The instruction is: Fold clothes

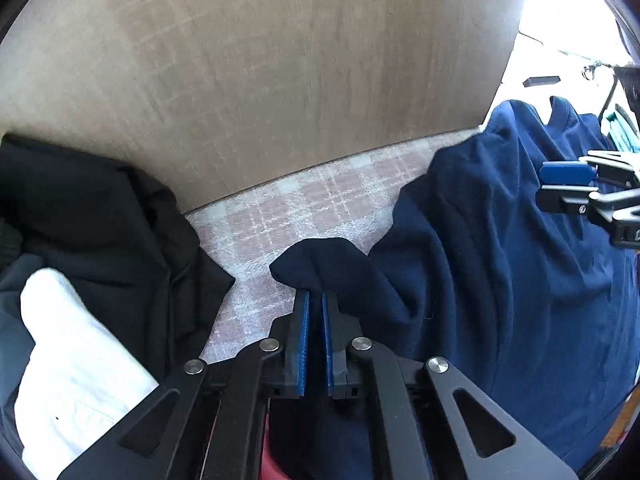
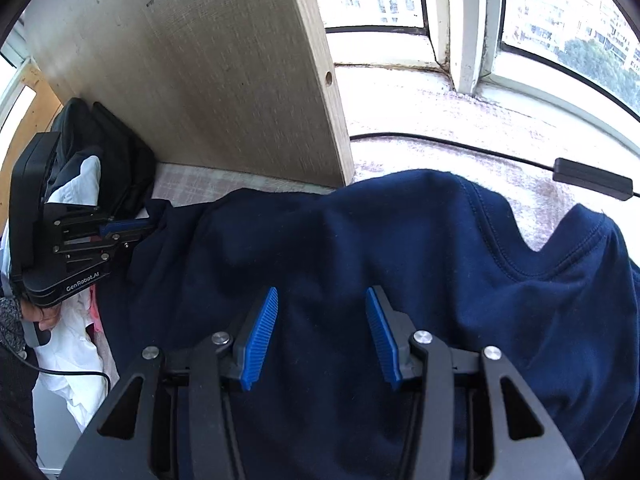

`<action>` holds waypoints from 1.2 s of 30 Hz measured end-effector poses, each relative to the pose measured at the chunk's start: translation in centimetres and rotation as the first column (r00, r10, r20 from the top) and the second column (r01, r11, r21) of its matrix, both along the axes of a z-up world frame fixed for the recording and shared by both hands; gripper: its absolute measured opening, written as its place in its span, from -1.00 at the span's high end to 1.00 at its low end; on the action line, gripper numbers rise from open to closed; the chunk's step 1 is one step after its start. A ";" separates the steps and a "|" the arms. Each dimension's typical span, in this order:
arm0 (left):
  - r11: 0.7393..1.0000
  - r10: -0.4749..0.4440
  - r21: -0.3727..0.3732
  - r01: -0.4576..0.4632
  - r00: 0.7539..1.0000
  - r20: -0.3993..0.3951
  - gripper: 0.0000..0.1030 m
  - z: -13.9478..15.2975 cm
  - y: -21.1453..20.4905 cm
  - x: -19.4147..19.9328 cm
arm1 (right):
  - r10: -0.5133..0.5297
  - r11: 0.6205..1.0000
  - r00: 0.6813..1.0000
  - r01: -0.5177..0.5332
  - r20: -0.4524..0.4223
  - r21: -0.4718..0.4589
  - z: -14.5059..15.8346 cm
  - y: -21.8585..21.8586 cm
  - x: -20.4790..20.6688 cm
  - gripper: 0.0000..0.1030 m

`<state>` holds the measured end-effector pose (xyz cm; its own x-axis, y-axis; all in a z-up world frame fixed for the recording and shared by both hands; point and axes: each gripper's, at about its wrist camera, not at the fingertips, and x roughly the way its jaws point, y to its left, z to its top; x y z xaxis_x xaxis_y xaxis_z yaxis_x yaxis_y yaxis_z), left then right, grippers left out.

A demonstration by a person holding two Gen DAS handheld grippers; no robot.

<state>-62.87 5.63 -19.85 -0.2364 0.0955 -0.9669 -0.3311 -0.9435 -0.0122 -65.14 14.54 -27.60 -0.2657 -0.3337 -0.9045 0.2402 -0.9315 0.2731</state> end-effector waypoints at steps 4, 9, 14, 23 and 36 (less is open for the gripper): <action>0.993 0.114 0.023 -0.112 0.989 -0.094 0.91 3.5 -3.2 0.7 | -0.006 1.000 1.000 0.006 -0.004 0.017 -0.1 0.9 -0.1 0.11; 0.986 0.166 0.049 -0.160 0.978 -0.130 0.91 6.1 -5.6 1.7 | -0.009 0.998 1.000 0.010 -0.024 0.056 0.0 1.0 -0.3 0.11; 0.981 0.181 0.094 -0.167 0.968 -0.173 0.91 7.8 -6.3 2.7 | -0.021 0.999 0.996 0.023 -0.091 0.022 1.4 -0.1 0.4 0.11; 0.986 0.136 0.127 -0.108 0.963 -0.234 0.91 11.6 -5.7 5.4 | 0.034 0.969 0.992 -0.002 -0.125 0.247 -0.9 -3.4 -0.2 0.11; 0.954 -0.130 0.264 0.144 0.989 -0.067 0.47 11.2 5.6 7.3 | -0.016 0.997 0.987 0.027 -0.161 0.067 5.6 0.8 4.7 0.10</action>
